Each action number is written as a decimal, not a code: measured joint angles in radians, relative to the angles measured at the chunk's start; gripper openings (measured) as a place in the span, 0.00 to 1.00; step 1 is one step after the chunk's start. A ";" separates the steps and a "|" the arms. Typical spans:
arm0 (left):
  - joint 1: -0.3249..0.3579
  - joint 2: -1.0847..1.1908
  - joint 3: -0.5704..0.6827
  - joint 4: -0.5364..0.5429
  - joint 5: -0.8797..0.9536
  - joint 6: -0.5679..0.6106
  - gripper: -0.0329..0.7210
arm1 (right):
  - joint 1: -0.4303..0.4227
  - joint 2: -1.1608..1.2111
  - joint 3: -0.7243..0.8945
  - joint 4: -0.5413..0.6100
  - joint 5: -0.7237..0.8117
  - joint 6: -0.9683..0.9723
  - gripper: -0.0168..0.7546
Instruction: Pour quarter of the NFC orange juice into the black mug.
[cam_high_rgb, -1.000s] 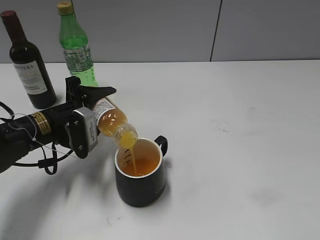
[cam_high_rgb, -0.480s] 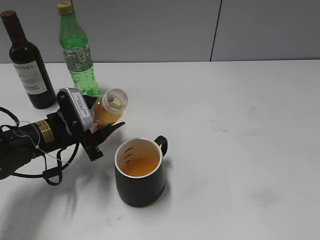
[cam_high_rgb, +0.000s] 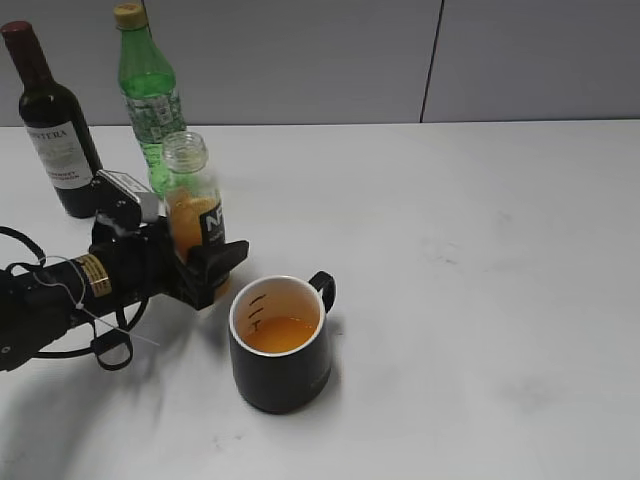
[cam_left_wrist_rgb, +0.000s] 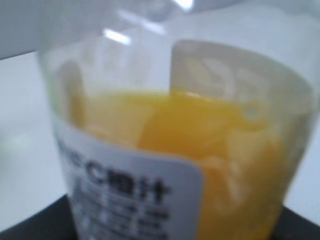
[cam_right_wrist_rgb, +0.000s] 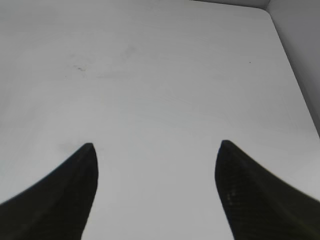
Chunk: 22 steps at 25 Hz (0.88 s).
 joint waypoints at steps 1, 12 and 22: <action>0.000 0.000 0.000 -0.008 0.000 -0.021 0.67 | 0.000 0.000 0.000 0.000 0.000 0.000 0.74; 0.000 0.009 -0.056 -0.053 0.005 -0.103 0.67 | 0.000 0.000 0.000 0.000 0.000 0.000 0.74; 0.000 0.114 -0.191 -0.060 -0.018 -0.104 0.67 | 0.000 0.000 0.000 0.000 0.000 0.000 0.74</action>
